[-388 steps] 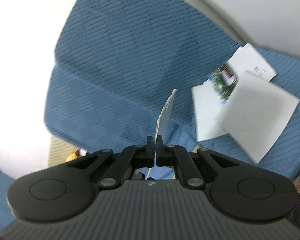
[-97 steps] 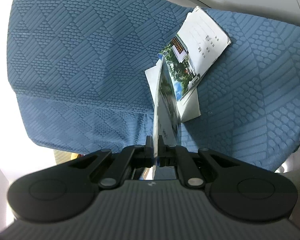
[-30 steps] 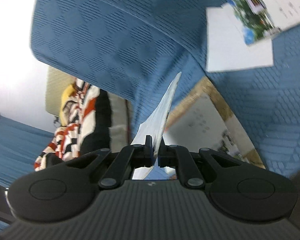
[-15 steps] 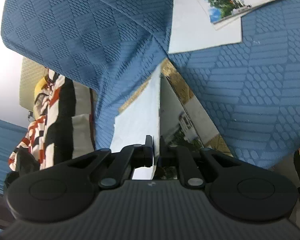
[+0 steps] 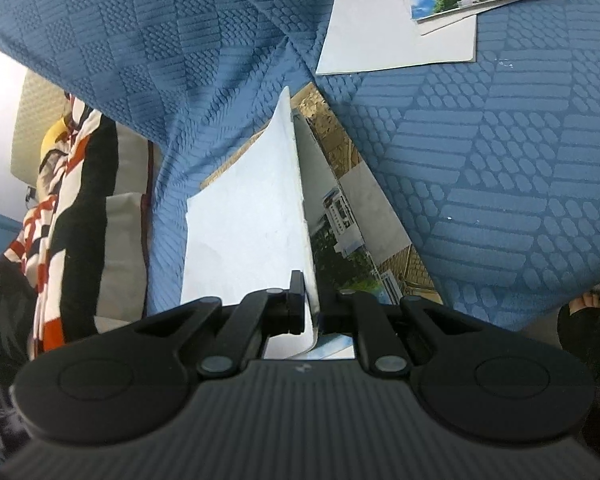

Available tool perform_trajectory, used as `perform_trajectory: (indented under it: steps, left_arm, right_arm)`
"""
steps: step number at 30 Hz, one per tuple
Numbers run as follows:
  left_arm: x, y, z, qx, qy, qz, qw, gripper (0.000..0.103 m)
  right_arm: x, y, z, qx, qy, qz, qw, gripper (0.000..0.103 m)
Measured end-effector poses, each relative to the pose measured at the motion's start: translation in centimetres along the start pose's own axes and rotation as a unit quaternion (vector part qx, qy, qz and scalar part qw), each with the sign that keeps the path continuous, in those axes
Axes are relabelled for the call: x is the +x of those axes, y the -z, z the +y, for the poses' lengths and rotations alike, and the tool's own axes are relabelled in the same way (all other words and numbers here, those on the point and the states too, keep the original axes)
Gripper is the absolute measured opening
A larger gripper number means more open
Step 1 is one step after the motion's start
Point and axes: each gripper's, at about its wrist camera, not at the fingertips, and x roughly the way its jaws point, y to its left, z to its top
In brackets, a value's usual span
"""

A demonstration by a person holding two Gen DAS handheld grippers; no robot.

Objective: Organize objects
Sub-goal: 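Lower the envelope bundle onto the stack and open both tools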

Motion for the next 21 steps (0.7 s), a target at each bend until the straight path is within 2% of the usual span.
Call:
perform_trajectory:
  steps: [2,6,16,17,19,20,21]
  left_arm:
    - [-0.3,-0.1,-0.6,0.011,-0.008,-0.005,0.9999,0.059]
    - [-1.4,0.1,-1.5,0.033,-0.017,-0.019,0.9991,0.074]
    - [-4.7,0.2,-4.4,0.083,-0.014,-0.050,0.9952,0.089]
    - [-5.0,0.2,-4.6,0.086,-0.010,-0.053,0.9948,0.090]
    - [-5.4,0.2,-5.0,0.092,-0.004,-0.055,0.9943,0.092]
    - [-5.6,0.1,-5.2,0.093,-0.002,-0.054,0.9942,0.092]
    - [-5.8,0.1,-5.5,0.095,-0.003,-0.056,0.9939,0.093]
  right_arm:
    - [0.0,-0.1,0.2,-0.007,0.004,0.002,1.000,0.011]
    - [-0.4,-0.1,0.7,-0.022,0.006,0.004,1.000,0.012]
    - [-2.5,0.3,3.4,-0.089,0.020,-0.007,0.996,0.018]
    - [-2.8,0.4,3.8,-0.096,0.025,-0.009,0.995,0.024]
    - [-3.1,0.4,4.0,-0.101,0.029,-0.012,0.994,0.048]
    - [-4.0,0.4,4.4,-0.108,0.029,-0.027,0.993,0.076]
    - [-4.5,0.4,4.5,-0.111,0.027,-0.036,0.993,0.092]
